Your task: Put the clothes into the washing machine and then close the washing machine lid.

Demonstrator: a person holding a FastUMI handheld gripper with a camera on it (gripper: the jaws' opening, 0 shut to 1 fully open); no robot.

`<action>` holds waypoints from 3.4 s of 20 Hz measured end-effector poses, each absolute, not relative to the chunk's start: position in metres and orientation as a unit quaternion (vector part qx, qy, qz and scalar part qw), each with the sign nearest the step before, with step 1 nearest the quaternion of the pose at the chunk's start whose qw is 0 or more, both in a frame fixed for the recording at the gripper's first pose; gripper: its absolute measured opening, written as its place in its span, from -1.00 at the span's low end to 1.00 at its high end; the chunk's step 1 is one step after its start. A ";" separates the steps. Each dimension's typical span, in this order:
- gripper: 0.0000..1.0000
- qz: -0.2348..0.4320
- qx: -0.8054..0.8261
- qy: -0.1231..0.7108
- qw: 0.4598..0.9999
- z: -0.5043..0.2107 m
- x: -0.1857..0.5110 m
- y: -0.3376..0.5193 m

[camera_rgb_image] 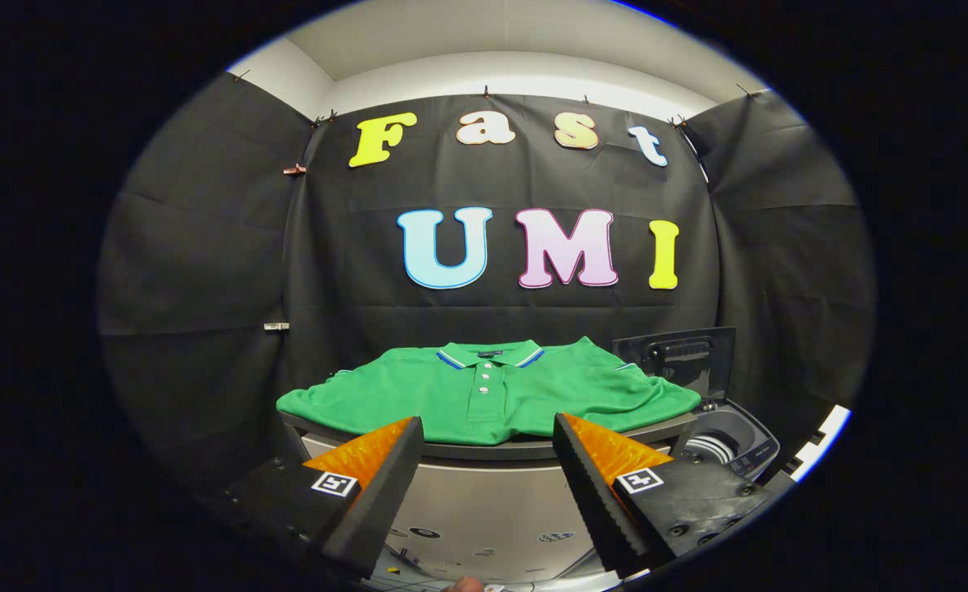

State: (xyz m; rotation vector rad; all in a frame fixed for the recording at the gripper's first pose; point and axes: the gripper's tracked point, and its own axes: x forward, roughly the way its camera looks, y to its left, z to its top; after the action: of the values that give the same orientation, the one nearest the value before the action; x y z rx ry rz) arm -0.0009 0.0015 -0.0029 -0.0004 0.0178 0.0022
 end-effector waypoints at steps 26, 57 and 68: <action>0.97 -0.008 0.038 0.030 0.999 0.080 0.107 0.005; 1.00 -0.051 0.002 0.464 0.884 -0.047 0.194 -0.006; 0.39 -0.035 -0.014 0.490 0.871 -0.045 0.192 -0.015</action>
State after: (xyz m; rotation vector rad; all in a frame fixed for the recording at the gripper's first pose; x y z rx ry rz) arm 0.1921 -0.0152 -0.0448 -0.0290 1.0247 -0.0739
